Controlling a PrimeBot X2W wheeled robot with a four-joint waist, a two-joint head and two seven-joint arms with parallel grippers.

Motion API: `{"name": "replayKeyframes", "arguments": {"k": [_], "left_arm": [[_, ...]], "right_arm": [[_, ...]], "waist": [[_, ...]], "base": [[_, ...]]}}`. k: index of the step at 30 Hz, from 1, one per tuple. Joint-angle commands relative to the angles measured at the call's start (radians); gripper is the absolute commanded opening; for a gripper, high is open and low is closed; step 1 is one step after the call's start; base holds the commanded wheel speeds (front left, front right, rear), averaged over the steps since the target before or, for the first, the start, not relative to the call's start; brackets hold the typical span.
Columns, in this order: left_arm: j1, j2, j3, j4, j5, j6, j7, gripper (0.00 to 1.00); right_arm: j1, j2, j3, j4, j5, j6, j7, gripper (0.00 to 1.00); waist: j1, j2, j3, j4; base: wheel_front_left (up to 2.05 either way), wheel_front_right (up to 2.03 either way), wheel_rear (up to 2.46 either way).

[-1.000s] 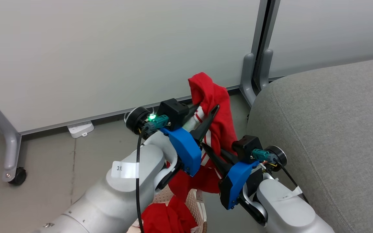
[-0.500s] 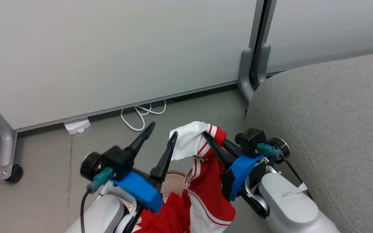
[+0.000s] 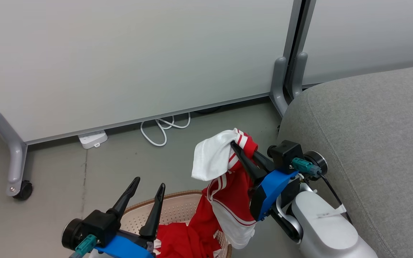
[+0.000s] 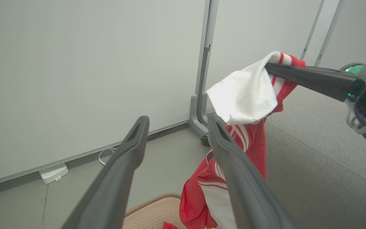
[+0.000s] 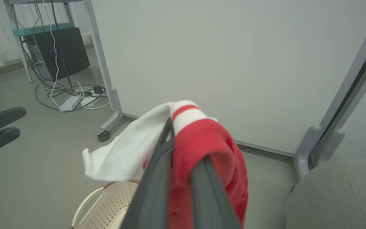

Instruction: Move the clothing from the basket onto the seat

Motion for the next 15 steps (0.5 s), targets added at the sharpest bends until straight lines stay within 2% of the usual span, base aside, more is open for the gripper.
{"name": "replayKeyframes", "arguments": {"k": [1,8,15], "left_arm": [[0.011,-0.010,0.023,0.002,0.016,-0.007,-0.003,1.00],[0.038,-0.045,0.082,0.011,0.055,-0.033,-0.003,1.00],[0.035,-0.061,0.115,0.004,0.085,-0.044,-0.003,1.00]], "right_arm": [[0.016,-0.002,-0.004,-0.008,-0.003,0.000,0.002,0.00],[0.025,-0.002,-0.006,-0.023,-0.006,0.000,0.014,0.00],[0.007,-0.002,-0.012,-0.036,-0.015,0.000,0.020,0.00]], "waist": [[0.0000,0.0000,-0.002,0.000],[0.0000,0.0000,-0.002,-0.022],[0.0000,0.0000,0.020,-0.108]], "base": [[0.00,0.00,0.00],[0.00,0.00,0.00],[0.00,0.00,0.00]]}}
